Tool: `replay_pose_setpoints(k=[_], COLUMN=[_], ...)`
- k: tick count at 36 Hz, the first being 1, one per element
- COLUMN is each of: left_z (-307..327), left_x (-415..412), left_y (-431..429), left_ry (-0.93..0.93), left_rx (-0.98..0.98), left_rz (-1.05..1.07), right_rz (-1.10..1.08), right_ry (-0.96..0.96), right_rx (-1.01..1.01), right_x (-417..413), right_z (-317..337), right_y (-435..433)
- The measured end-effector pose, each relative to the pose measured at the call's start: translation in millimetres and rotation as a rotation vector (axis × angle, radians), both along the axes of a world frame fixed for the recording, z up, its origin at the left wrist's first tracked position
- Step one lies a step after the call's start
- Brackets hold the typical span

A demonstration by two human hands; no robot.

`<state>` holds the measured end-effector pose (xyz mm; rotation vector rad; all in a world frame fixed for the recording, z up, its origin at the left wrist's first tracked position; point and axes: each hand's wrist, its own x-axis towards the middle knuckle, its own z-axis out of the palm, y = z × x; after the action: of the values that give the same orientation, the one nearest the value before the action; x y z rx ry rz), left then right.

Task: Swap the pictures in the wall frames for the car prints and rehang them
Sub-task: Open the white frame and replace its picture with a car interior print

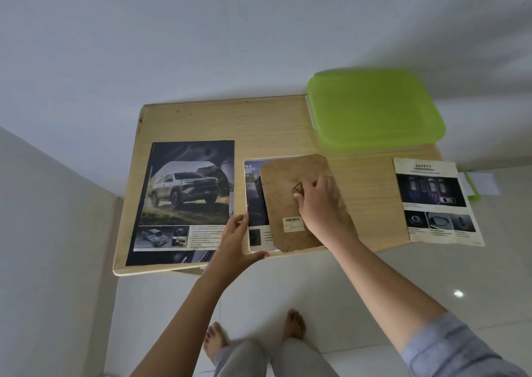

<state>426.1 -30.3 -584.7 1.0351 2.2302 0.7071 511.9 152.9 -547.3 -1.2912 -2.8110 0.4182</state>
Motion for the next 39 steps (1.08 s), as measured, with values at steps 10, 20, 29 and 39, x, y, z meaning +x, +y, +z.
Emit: replay_pose_setpoints(k=[10, 20, 29, 39], left_z=[-0.2, -0.3, -5.9, -3.0], left_x=[-11.1, -13.3, -14.7, -14.1], left_y=[-4.6, -7.1, -6.0, -4.8], left_ry=[-0.102, -0.147, -0.121, -0.124], left_rx=[0.053, 0.048, 0.048, 0.049], left_rz=[-0.055, -0.058, -0.047, -0.026], right_rz=[-0.008, -0.048, -0.025, -0.056], right_ry=[-0.057, -0.034, 0.028, 0.114], right_rx=[0.0, 0.011, 0.054, 0.008], right_x=[-26.6, -35.1, -33.7, -31.3], right_z=[-6.8, -13.7, -19.9, -28.8], right_y=[-25.1, -29.1, -24.0, -23.3])
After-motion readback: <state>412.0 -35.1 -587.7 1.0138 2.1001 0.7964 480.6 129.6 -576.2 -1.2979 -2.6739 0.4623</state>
